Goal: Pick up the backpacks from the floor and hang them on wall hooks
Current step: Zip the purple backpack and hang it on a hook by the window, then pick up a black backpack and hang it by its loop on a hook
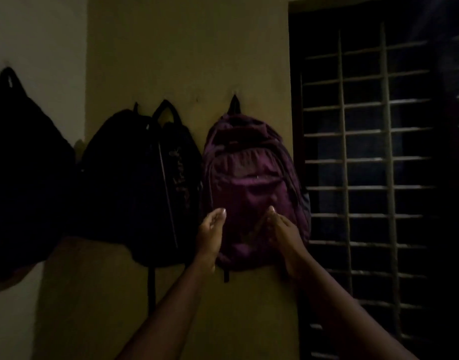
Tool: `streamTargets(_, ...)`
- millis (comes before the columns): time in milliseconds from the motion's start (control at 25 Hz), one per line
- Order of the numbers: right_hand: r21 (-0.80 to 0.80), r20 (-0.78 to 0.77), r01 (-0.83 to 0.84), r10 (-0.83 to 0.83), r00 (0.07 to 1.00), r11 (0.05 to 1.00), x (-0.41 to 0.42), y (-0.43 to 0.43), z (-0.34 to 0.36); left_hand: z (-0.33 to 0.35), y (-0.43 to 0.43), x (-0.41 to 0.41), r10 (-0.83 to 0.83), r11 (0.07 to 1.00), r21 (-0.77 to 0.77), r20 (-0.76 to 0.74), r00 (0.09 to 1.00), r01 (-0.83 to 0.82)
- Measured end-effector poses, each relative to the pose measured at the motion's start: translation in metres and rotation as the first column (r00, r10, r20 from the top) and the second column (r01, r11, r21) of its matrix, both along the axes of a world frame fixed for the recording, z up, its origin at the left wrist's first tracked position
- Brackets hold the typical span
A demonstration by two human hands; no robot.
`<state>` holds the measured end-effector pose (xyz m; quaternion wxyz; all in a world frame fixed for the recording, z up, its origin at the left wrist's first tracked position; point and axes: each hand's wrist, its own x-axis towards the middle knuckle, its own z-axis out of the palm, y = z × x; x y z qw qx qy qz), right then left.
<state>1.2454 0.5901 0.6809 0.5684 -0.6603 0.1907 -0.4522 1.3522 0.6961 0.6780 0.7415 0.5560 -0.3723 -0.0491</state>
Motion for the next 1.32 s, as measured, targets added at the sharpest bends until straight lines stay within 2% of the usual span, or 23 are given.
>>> streamTargets(240,0.213,-0.166,-0.007,0.043,0.985,0.977,-0.097,0.088,-0.135,-0.14,0.065,-0.087,-0.057,0.975,0.197,-0.233,0.971,0.105)
streamTargets(360,0.32,-0.188,0.038,0.024,0.982,0.947,-0.136,0.13,-0.195,-0.202,0.104,-0.122,-0.089,0.953,0.251,-0.295,0.951,0.167)
streamTargets(480,0.444,-0.248,0.118,-0.005,0.969,0.888,-0.182,0.18,-0.255,-0.27,0.152,-0.164,-0.14,0.91,0.304,-0.416,0.899,0.282)
streamTargets(600,0.555,-0.349,0.202,0.005,0.937,0.807,-0.229,0.233,-0.312,-0.336,0.198,-0.211,-0.126,0.826,0.412,-0.53,0.839,0.384)
streamTargets(720,0.621,-0.404,0.303,-0.035,0.914,0.723,-0.271,0.263,-0.352,-0.375,0.232,-0.26,-0.127,0.751,0.451,-0.618,0.776,0.482)
streamTargets(840,0.717,-0.398,0.367,-0.085,0.913,0.592,-0.311,0.284,-0.378,-0.401,0.246,-0.296,-0.137,0.659,0.481,-0.68,0.721,0.579)
streamTargets(920,0.719,-0.421,0.415,-0.126,0.898,0.558,-0.334,0.282,-0.396,-0.417,0.234,-0.314,-0.152,0.585,0.516,-0.688,0.71,0.626)
streamTargets(1000,0.707,-0.445,0.46,-0.168,0.88,0.537,-0.351,0.263,-0.428,-0.427,0.207,-0.327,-0.182,0.509,0.564,-0.667,0.722,0.65)
streamTargets(1120,0.734,-0.447,0.515,-0.255,0.857,0.443,-0.368,0.219,-0.474,-0.449,0.149,-0.345,-0.277,0.38,0.671,-0.574,0.77,0.637)
streamTargets(1200,0.77,-0.467,0.548,-0.297,0.833,0.327,-0.376,0.186,-0.506,-0.472,0.107,-0.356,-0.347,0.272,0.74,-0.521,0.78,0.616)
streamTargets(1320,0.821,-0.485,0.557,-0.362,0.796,0.127,-0.389,0.155,-0.558,-0.51,0.057,-0.372,-0.423,0.094,0.797,-0.51,0.748,0.597)
